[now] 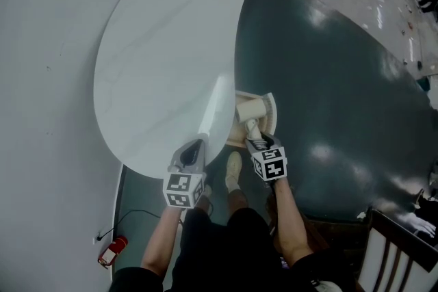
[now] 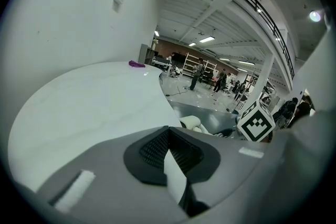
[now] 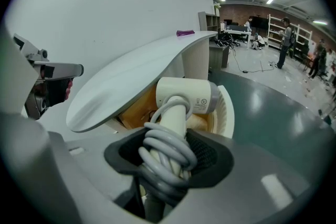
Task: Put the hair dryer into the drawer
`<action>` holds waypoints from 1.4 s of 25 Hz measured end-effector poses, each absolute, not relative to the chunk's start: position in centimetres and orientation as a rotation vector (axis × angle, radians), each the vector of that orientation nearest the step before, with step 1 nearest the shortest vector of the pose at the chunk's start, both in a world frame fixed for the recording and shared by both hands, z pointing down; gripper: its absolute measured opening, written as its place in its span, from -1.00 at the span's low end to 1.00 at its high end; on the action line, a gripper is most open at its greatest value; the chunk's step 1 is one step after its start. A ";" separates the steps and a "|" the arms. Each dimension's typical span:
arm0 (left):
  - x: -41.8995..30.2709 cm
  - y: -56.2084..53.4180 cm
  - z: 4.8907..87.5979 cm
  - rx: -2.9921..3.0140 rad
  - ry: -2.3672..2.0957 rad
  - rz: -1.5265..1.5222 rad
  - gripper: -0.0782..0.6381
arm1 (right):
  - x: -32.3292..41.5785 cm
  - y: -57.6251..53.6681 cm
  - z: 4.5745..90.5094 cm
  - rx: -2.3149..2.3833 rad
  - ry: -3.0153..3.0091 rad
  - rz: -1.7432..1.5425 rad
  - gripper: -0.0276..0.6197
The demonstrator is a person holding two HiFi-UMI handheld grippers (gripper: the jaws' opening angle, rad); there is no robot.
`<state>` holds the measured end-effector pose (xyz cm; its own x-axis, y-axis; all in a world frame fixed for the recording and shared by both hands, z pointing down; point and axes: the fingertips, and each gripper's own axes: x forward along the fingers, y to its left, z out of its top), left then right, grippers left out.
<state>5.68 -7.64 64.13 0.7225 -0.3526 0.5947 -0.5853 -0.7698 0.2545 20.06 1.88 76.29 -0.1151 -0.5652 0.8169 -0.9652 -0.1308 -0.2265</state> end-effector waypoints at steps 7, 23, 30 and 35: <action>6.7 -7.7 65.5 2.495 -0.685 0.756 -0.76 | 19.4 1.5 77.7 1.694 -1.667 1.207 -0.24; 8.3 -8.3 67.0 2.503 -0.615 0.803 -0.76 | 18.9 0.8 81.1 1.636 -1.589 1.315 -0.24; 8.2 -8.2 67.6 2.490 -0.618 0.818 -0.76 | 19.3 0.8 81.7 1.611 -1.501 1.412 -0.23; 8.3 -8.2 66.9 2.487 -0.631 0.806 -0.76 | 19.4 0.6 81.7 1.593 -1.470 1.425 -0.24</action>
<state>8.32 -8.17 66.95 0.7246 -0.2810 0.6292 -0.5431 -0.7949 0.2705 19.40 0.59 81.72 -0.1546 -0.3595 0.9203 -0.9311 -0.2585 -0.2574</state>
